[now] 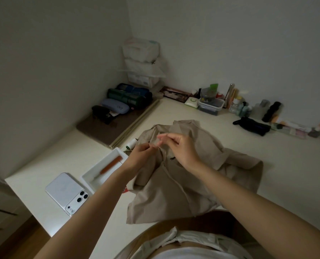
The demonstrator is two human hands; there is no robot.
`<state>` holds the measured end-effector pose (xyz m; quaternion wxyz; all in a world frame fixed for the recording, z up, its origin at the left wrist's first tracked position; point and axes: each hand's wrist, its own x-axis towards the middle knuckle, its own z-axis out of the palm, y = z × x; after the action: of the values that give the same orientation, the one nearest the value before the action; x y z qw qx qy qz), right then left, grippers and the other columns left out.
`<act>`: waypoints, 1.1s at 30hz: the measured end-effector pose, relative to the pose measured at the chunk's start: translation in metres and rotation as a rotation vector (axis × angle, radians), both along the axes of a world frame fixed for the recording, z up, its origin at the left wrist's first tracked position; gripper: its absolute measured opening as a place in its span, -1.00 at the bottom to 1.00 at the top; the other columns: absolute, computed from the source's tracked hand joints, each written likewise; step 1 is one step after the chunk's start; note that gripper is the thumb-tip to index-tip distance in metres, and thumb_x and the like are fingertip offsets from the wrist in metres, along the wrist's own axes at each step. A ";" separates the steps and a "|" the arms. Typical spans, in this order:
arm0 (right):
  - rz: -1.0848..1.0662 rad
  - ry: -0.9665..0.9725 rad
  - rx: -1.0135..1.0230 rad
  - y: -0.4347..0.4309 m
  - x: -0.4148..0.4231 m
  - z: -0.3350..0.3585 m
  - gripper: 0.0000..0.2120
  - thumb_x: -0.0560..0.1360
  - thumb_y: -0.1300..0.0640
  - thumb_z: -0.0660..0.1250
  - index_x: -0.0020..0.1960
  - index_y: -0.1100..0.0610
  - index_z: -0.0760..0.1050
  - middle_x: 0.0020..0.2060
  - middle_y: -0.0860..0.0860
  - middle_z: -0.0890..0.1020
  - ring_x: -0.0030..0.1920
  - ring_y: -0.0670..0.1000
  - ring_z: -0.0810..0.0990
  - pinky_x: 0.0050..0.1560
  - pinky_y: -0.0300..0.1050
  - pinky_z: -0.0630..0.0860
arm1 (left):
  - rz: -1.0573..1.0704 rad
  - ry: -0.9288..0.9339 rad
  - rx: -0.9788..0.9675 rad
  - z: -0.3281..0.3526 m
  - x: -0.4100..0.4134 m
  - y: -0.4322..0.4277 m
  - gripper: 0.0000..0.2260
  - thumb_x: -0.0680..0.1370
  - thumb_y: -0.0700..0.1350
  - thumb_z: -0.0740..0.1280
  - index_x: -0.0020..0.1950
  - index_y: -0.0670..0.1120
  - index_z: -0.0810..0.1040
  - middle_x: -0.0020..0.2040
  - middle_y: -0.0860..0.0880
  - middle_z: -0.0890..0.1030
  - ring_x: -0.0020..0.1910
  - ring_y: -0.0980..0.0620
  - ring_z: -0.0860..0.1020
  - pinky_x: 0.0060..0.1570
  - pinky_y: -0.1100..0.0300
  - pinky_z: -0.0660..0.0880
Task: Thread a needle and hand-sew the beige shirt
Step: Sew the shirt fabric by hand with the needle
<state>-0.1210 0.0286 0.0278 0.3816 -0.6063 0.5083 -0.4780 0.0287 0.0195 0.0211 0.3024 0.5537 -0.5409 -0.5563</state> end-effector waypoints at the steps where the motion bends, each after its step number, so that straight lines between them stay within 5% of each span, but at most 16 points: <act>1: 0.031 -0.033 0.022 0.001 0.001 0.003 -0.84 0.58 0.22 0.25 -0.03 0.19 0.62 -0.26 -0.07 0.67 -0.10 -0.23 0.63 0.09 -0.32 0.50 | 0.001 -0.019 -0.010 -0.001 0.000 0.000 -0.82 0.61 -0.08 0.25 -0.05 -0.16 0.57 -0.20 -0.13 0.54 -0.20 -0.02 0.46 -0.21 0.20 0.39; 5: 0.140 -0.259 0.204 0.012 0.001 0.007 -0.75 0.65 0.26 0.05 -0.08 0.20 0.47 -0.46 0.00 0.39 -0.49 -0.16 0.45 -0.27 -0.25 0.57 | 0.029 -0.041 -0.068 -0.005 -0.003 0.001 -0.84 0.63 -0.17 0.20 -0.09 -0.16 0.53 -0.19 -0.09 0.54 -0.19 0.05 0.48 -0.18 0.27 0.42; 9: 0.034 -0.078 0.455 0.023 -0.012 -0.027 -0.67 0.66 0.24 0.00 -0.21 0.12 0.40 -0.48 0.00 0.26 -0.58 -0.16 0.25 -0.58 -0.34 0.20 | 0.079 -0.079 -0.110 -0.006 -0.001 0.000 -0.83 0.63 -0.15 0.19 -0.01 -0.20 0.52 -0.17 -0.02 0.55 -0.19 0.13 0.50 -0.19 0.36 0.43; 11: -0.007 0.131 0.565 0.028 -0.029 -0.047 -0.67 0.64 0.24 0.03 -0.23 0.11 0.43 -0.43 0.01 0.37 -0.50 -0.17 0.37 -0.52 -0.34 0.24 | 0.081 -0.081 -0.118 -0.008 0.001 -0.001 -0.81 0.63 -0.14 0.19 0.02 -0.23 0.52 -0.13 -0.05 0.55 -0.16 0.11 0.50 -0.17 0.35 0.43; 14: -0.057 0.462 0.655 0.035 -0.056 -0.073 -0.76 0.61 0.22 0.10 -0.06 0.15 0.54 -0.11 0.05 0.58 -0.05 0.01 0.53 -0.22 -0.22 0.34 | 0.081 -0.088 -0.139 -0.009 0.003 0.000 -0.80 0.62 -0.14 0.20 0.04 -0.26 0.52 -0.13 -0.07 0.55 -0.18 0.10 0.50 -0.17 0.35 0.46; 16: -0.170 0.496 0.612 0.038 -0.065 -0.076 -0.82 0.60 0.20 0.17 -0.05 0.19 0.54 -0.09 0.09 0.60 0.03 0.09 0.54 -0.14 -0.19 0.31 | 0.075 -0.099 -0.154 -0.009 0.004 0.001 -0.80 0.62 -0.14 0.20 0.03 -0.25 0.52 -0.15 -0.06 0.54 -0.19 0.10 0.49 -0.17 0.33 0.47; 19: -0.276 0.405 0.380 0.039 -0.057 -0.059 -0.91 0.55 0.17 0.29 -0.13 0.15 0.48 -0.32 -0.06 0.51 -0.22 -0.05 0.50 -0.26 -0.27 0.29 | 0.058 -0.111 -0.162 -0.008 0.003 0.004 -0.82 0.62 -0.13 0.21 0.00 -0.22 0.52 -0.16 -0.03 0.54 -0.18 0.10 0.49 -0.15 0.31 0.46; 22: -0.202 0.283 0.211 0.039 -0.033 -0.035 -0.91 0.50 0.13 0.38 -0.07 0.15 0.57 -0.35 -0.17 0.50 -0.32 -0.23 0.47 -0.27 -0.47 0.36 | 0.051 -0.107 -0.169 -0.008 0.001 0.008 -0.87 0.61 -0.15 0.21 -0.08 -0.15 0.51 -0.20 0.02 0.54 -0.21 0.14 0.49 -0.20 0.38 0.43; 26: -0.131 0.288 0.135 0.031 -0.001 -0.023 -0.86 0.43 0.14 0.47 -0.07 0.17 0.59 -0.53 -0.19 0.35 -0.51 -0.27 0.42 -0.42 -0.42 0.30 | 0.022 -0.081 -0.184 -0.006 -0.001 0.011 -0.85 0.59 -0.21 0.23 -0.16 -0.11 0.50 -0.24 0.02 0.54 -0.26 0.16 0.50 -0.26 0.41 0.43; 30: -0.184 0.388 0.102 0.023 0.007 -0.026 -0.87 0.50 0.18 0.37 -0.16 0.23 0.61 -0.51 -0.18 0.43 -0.47 -0.21 0.45 -0.41 -0.37 0.27 | 0.003 -0.066 -0.191 -0.003 -0.001 0.015 -0.81 0.59 -0.24 0.21 -0.19 -0.11 0.51 -0.28 0.04 0.55 -0.36 0.31 0.51 -0.33 0.49 0.40; 33: -0.168 0.426 0.115 0.029 0.003 -0.028 -0.81 0.53 0.17 0.33 -0.20 0.26 0.57 -0.39 0.01 0.56 -0.36 -0.09 0.46 -0.29 -0.27 0.29 | 0.007 -0.101 -0.184 -0.006 0.004 0.016 -0.86 0.60 -0.21 0.21 -0.11 -0.15 0.51 -0.24 0.04 0.54 -0.28 0.25 0.50 -0.31 0.50 0.41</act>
<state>-0.1184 0.0572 -0.0003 0.2586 -0.6264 0.6522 -0.3397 0.0327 0.0351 0.0150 0.3263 0.5528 -0.6023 -0.4745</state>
